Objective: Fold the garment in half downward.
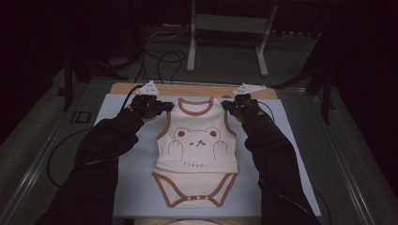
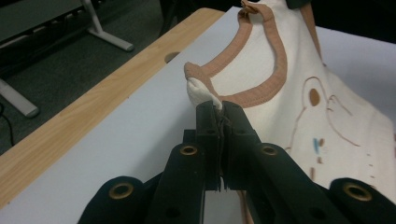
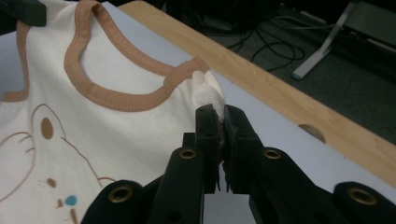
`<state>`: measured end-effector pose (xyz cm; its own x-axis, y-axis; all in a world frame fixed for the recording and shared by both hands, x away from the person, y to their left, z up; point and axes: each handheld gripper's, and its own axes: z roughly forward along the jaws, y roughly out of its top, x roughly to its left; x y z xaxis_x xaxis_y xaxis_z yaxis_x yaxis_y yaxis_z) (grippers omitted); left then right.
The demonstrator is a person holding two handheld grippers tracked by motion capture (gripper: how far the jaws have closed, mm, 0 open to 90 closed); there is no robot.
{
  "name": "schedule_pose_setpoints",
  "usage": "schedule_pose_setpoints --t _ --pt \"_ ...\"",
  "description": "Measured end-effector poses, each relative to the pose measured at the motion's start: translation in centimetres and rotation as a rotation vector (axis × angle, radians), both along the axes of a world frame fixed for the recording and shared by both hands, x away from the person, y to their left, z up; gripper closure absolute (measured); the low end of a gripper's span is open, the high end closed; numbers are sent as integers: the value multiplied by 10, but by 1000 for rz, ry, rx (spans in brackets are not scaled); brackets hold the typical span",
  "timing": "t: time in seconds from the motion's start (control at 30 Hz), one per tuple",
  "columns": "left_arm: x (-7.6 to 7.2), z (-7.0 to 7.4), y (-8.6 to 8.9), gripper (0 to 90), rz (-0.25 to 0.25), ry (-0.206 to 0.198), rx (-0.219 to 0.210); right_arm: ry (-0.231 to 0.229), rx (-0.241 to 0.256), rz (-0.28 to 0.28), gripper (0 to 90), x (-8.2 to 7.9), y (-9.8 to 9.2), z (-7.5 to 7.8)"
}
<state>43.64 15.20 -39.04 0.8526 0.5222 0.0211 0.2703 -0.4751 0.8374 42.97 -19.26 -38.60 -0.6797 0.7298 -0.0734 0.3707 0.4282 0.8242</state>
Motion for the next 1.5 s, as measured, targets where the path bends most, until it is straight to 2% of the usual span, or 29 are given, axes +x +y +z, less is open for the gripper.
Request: schedule_pose_setpoints --t 0.13,0.27,0.4,0.5,0.57,0.63,0.7,0.97,1.07,1.23,1.3,1.43,1.5 --pt "-1 6 1 876 -2 -11 0 -12 15 -4 859 0 0 7" --pt "-3 10 3 876 7 -16 -13 -25 10 2 859 -2 0 12" --pt "-5 11 4 875 8 -20 -11 -35 17 6 859 -5 1 13" --pt "-7 11 5 875 7 -25 -9 -37 15 12 859 -9 2 14" --pt "-9 16 5 876 2 -31 -10 -55 -4 18 859 -10 3 17" --pt "-10 17 5 875 0 -33 -10 -62 11 13 859 -11 4 22" --pt "-16 22 6 876 -11 -47 -35 -75 21 20 859 -15 4 26" --pt "-33 23 6 875 -39 -68 -42 -109 41 57 859 -39 5 31" --pt "-43 20 9 876 -49 -71 -43 -116 39 79 859 -52 4 28" --pt "-52 18 11 876 -60 -71 -50 -115 34 85 859 -62 1 24" --pt "-60 15 11 876 -71 -73 -57 -115 43 93 859 -70 -2 21" --pt "-66 12 10 876 -76 -72 -50 -119 38 106 859 -79 -2 18" --pt "-70 9 10 876 -72 -61 -55 -114 44 113 859 -86 -2 15"
